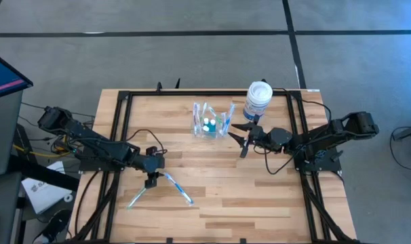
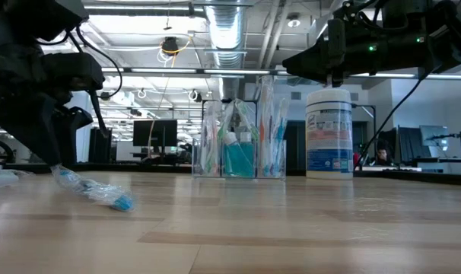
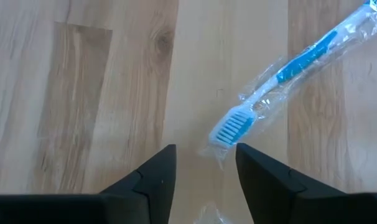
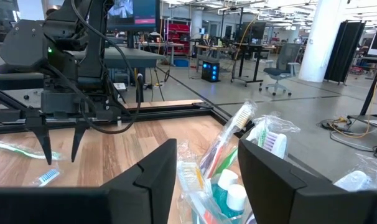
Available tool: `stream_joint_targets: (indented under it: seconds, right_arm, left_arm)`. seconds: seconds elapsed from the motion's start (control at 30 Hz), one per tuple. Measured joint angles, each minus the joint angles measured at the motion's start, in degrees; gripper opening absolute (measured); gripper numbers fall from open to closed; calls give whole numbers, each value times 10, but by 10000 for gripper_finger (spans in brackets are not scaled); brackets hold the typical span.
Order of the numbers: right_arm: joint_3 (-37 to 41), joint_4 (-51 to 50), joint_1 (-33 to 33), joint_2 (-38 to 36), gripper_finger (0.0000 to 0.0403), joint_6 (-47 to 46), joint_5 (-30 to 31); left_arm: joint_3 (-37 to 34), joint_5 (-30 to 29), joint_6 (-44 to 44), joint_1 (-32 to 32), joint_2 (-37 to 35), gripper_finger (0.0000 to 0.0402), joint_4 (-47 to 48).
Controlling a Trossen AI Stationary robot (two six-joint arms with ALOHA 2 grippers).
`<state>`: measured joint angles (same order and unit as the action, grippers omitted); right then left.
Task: Pick & Place toothbrushing station
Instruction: Put the blue toothbrush into the transparent organizer
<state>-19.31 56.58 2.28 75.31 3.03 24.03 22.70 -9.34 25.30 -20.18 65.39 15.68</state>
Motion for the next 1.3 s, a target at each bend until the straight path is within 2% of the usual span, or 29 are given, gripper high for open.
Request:
stream_joint_targets:
  seconds: [0.53,0.7,1.0,1.13,1.3]
  right_arm:
    - [0,0,0,0,161,0,0]
    - [0,0,0,0,161,0,0]
    - [0,0,0,0,161,0,0]
    - [0,0,0,0,161,0,0]
    - [0,0,0,0,161,0,0]
  left_arm:
    - [0,8,4,-1,55,153,-18]
    - [0,8,-15,-1,56,153,-56]
    - [0,-4,-30,-1,56,151,-60]
    - [0,-29,-30,-1,60,126,-61]
    - [0,-31,-30,-1,79,47,-61]
